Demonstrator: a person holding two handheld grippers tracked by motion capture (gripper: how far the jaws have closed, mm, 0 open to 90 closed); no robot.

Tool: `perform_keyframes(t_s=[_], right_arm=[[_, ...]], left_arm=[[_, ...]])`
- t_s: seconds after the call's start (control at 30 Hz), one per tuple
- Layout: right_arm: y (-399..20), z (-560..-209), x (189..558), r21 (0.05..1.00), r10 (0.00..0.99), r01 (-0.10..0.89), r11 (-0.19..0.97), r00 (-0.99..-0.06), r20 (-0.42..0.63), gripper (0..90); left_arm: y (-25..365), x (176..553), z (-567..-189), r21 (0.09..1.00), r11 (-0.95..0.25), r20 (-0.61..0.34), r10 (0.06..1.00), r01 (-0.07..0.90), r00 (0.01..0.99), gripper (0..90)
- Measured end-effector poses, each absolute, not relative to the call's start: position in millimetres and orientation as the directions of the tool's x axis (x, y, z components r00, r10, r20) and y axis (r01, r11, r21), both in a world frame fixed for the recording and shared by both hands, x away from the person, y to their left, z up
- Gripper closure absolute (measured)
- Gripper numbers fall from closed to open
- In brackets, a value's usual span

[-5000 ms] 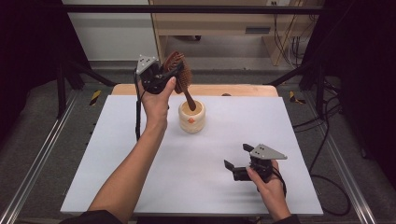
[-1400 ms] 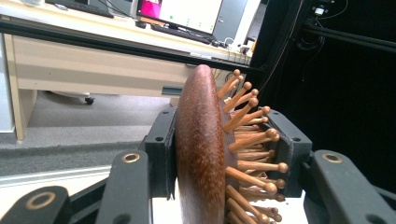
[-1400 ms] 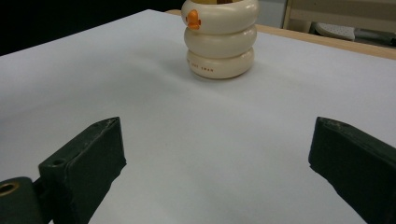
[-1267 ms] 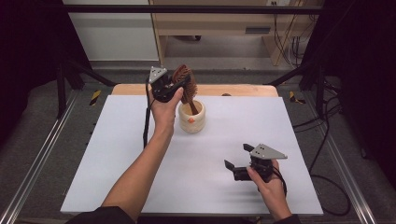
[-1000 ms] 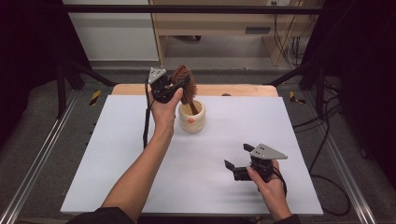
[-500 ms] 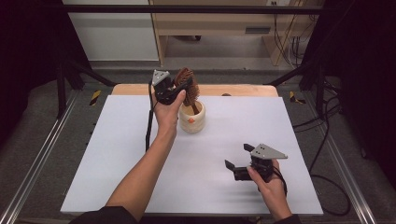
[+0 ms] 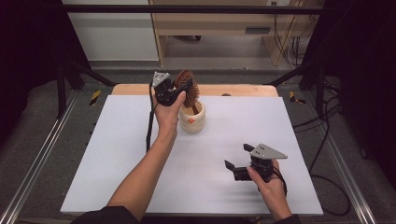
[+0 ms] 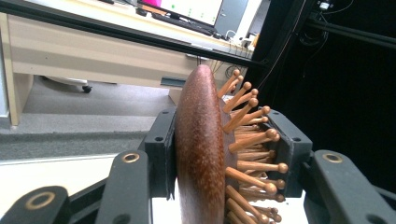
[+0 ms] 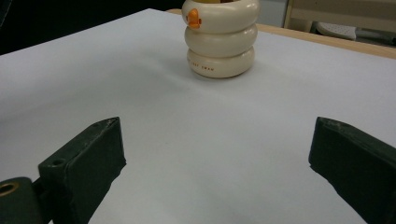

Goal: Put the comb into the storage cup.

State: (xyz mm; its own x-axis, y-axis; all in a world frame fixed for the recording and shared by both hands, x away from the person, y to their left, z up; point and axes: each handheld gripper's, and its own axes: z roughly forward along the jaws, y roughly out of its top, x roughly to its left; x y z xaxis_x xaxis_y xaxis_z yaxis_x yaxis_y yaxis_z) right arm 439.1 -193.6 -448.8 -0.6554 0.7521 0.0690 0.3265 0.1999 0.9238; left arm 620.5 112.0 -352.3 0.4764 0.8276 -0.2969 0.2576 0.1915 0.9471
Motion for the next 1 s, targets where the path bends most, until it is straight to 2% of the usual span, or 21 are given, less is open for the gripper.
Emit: perform_keyframes(t_s=[1.0], right_arm=[[-191.7, -450.0, 439.2, 0.921, 0.749, 0.329, 0.209, -0.659, 0.066, 4.0]], left_arm=[[112.7, 622.1, -360.7, 0.943, 0.198, -0.308, 0.827, 0.269, 0.47, 50.8]])
